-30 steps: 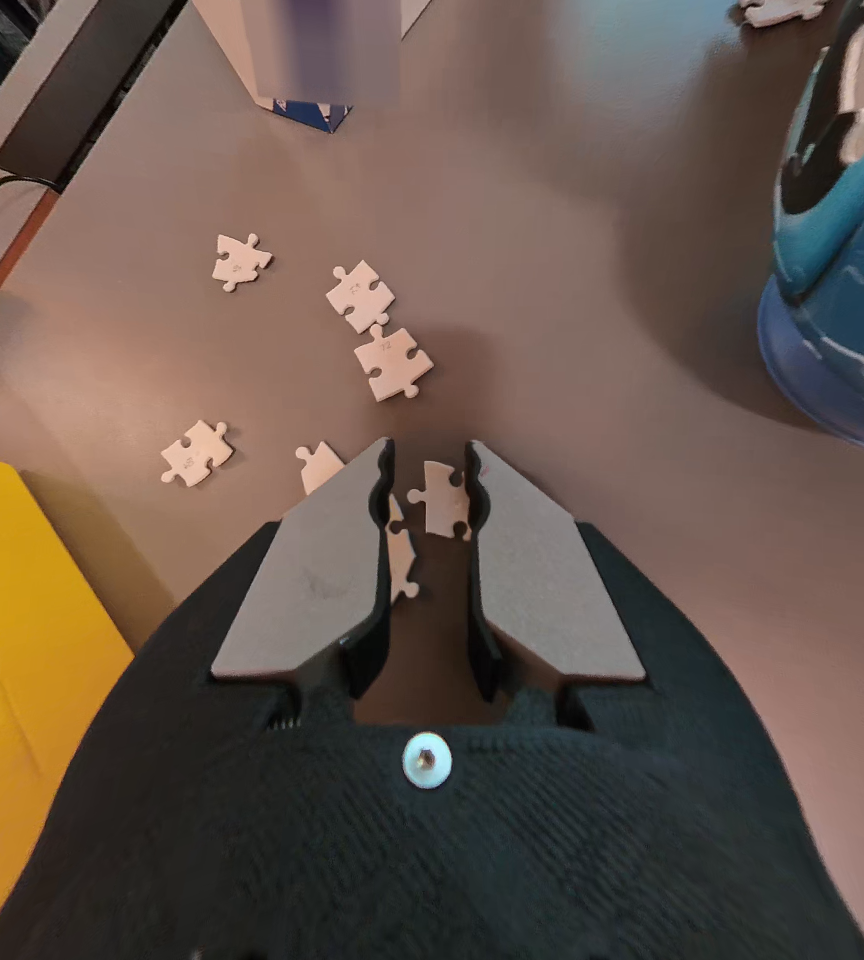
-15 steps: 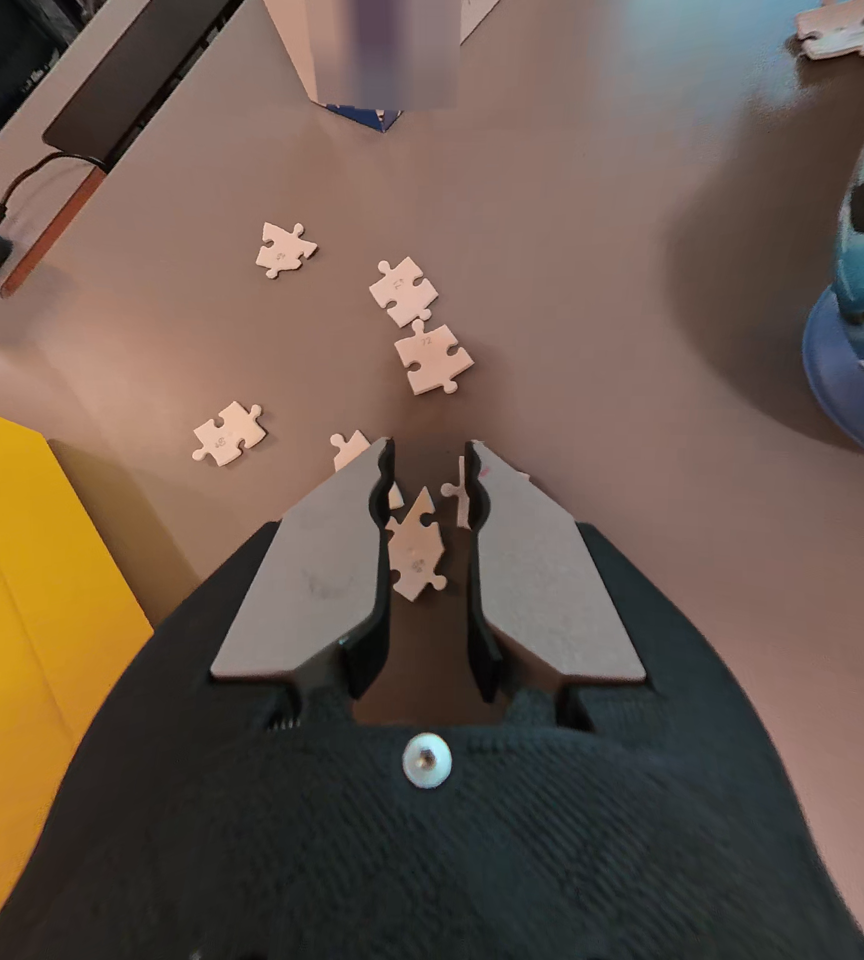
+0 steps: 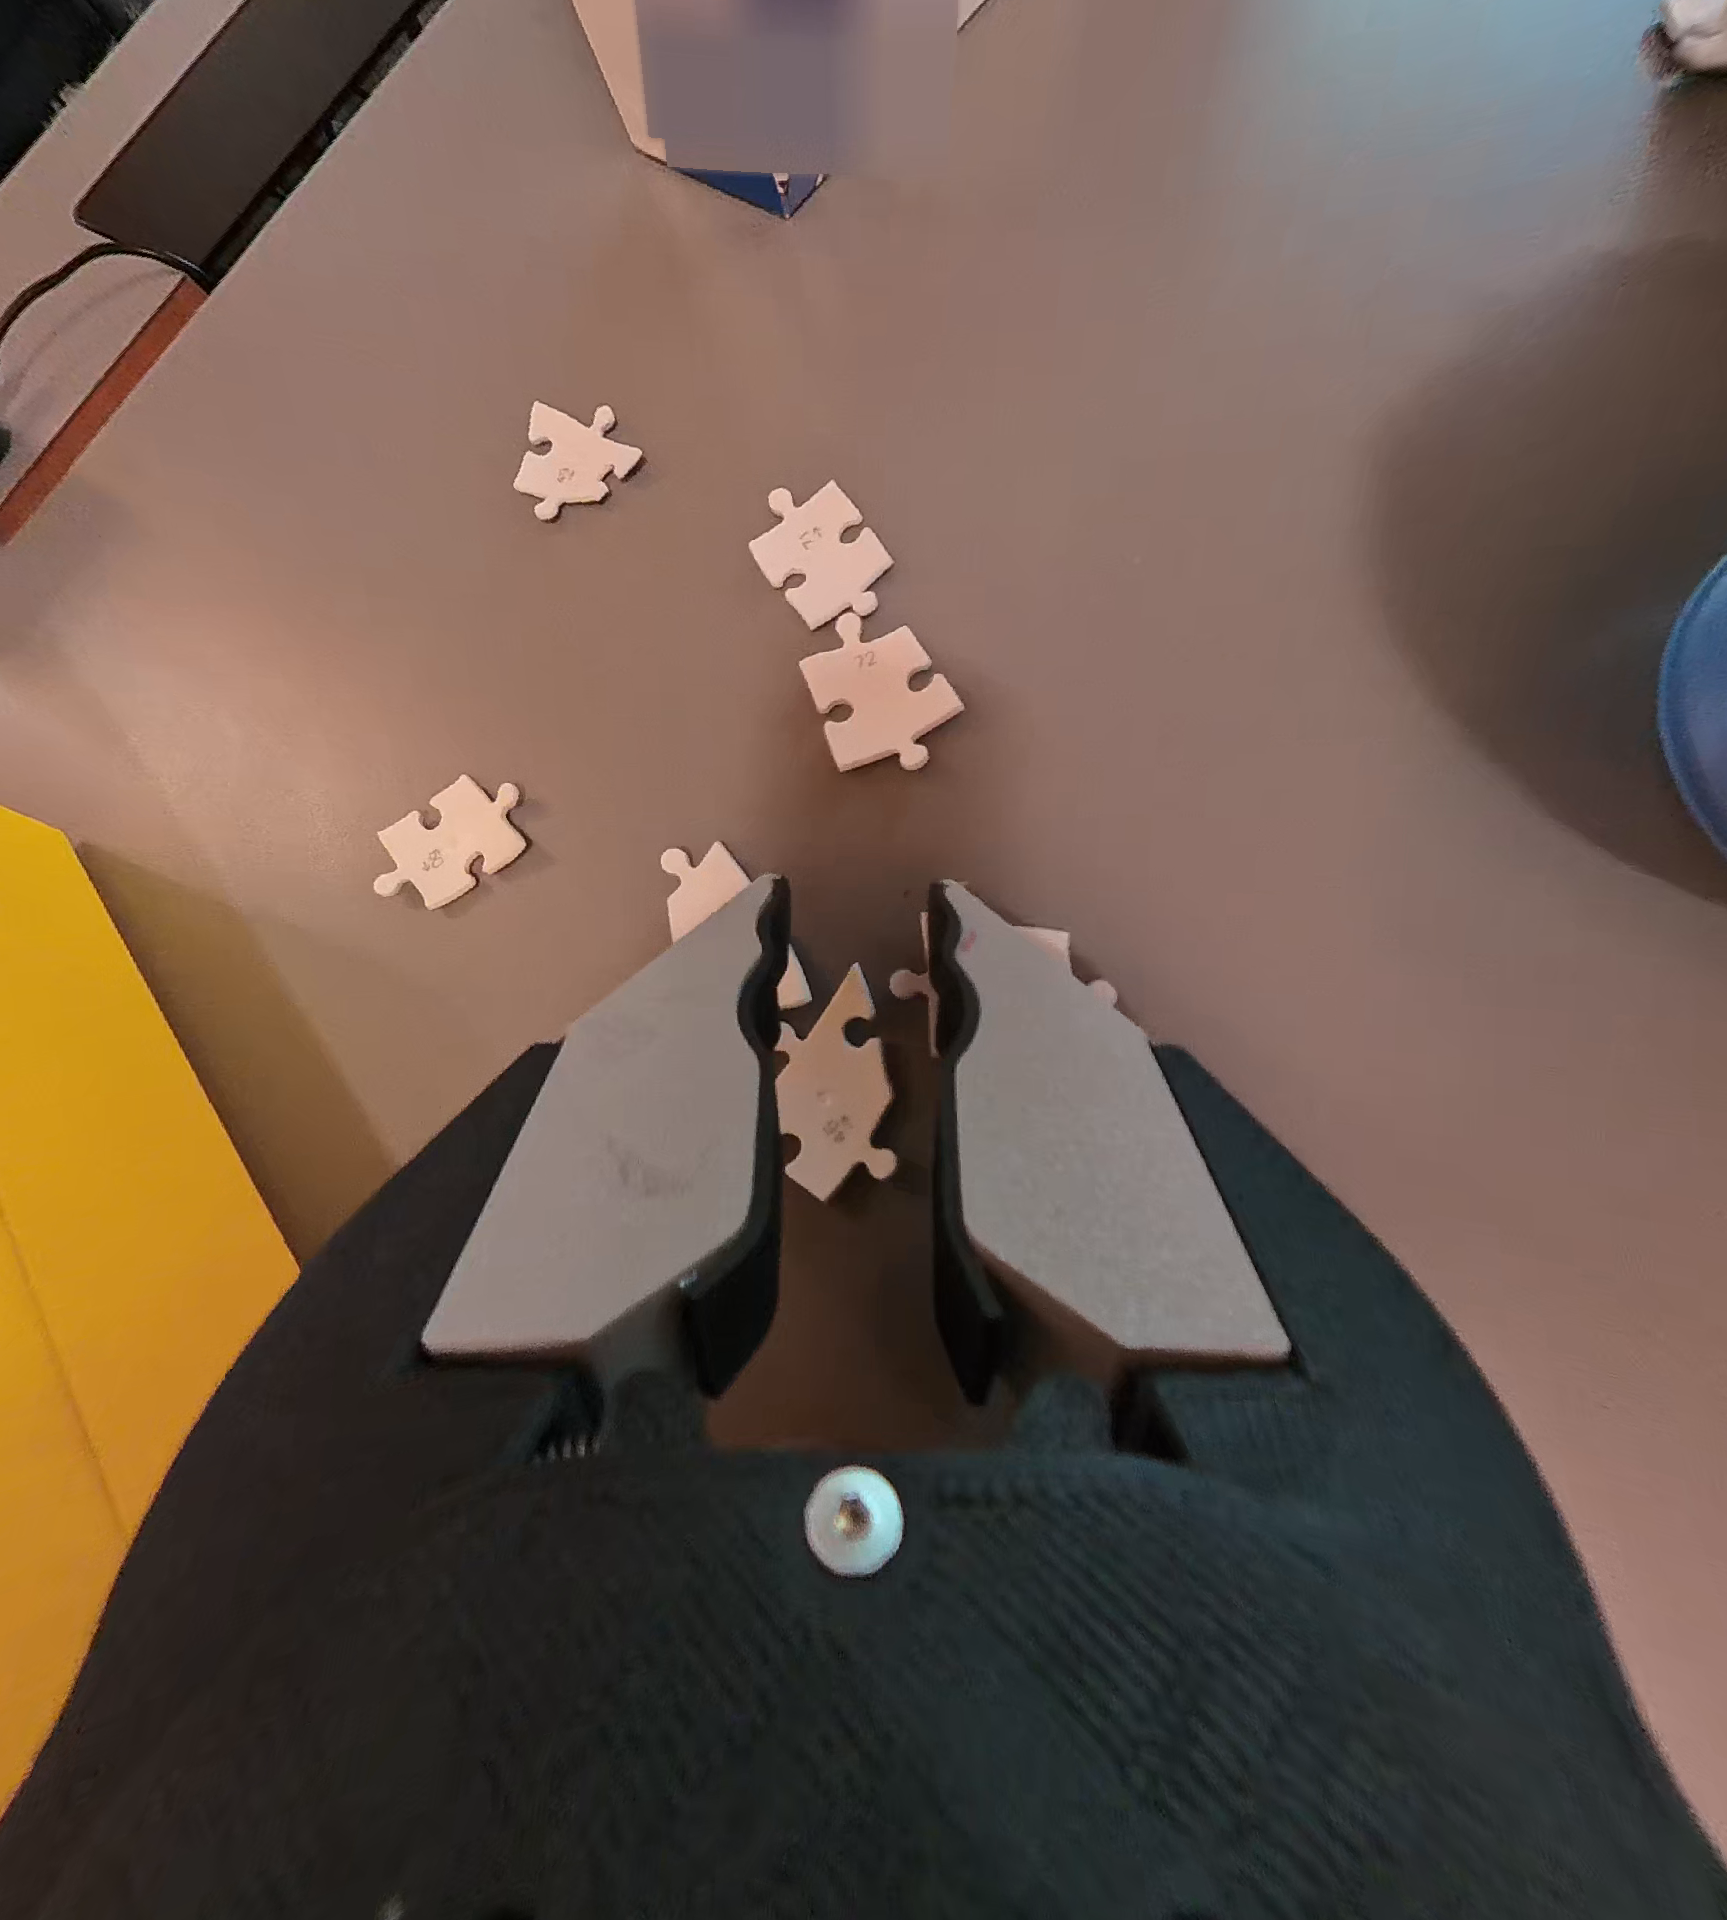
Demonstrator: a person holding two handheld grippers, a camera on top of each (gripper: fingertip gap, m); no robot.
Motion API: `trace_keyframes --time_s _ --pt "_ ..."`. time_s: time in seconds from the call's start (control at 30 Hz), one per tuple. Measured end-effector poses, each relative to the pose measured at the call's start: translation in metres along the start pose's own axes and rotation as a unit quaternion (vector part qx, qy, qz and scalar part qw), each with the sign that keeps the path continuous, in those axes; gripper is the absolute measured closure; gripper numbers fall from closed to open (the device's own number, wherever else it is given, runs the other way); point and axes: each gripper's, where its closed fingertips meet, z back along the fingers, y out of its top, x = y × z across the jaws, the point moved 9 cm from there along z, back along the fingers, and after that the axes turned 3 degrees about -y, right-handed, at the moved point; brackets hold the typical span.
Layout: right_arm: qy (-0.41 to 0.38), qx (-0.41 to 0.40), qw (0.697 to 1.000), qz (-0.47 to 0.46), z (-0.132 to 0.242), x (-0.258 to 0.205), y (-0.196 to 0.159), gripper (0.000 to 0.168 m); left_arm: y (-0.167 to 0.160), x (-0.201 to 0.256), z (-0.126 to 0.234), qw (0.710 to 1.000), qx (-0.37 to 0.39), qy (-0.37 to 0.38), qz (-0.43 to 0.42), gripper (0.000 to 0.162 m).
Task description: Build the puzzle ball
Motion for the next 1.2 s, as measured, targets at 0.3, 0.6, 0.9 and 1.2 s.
trace_keyframes --time_s 0.3,0.6,0.9,1.2 --pt "-0.074 0.016 0.993 0.094 0.004 -0.002 0.007 0.167 -0.001 -0.003 -0.001 1.0 0.0 -0.001 0.009 0.137" --pt "0.165 0.2 0.966 -0.017 0.07 0.02 0.05 0.168 0.04 0.004 0.045 0.994 0.105 0.004 -0.019 0.135" --pt "0.359 0.301 0.883 -0.006 0.111 -0.005 0.103 0.168 0.137 0.076 0.101 0.944 0.19 -0.268 -0.012 0.13" --pt "0.362 0.296 0.884 0.028 0.108 -0.034 0.116 0.168 0.156 0.107 0.085 0.92 0.213 -0.327 -0.022 0.157"
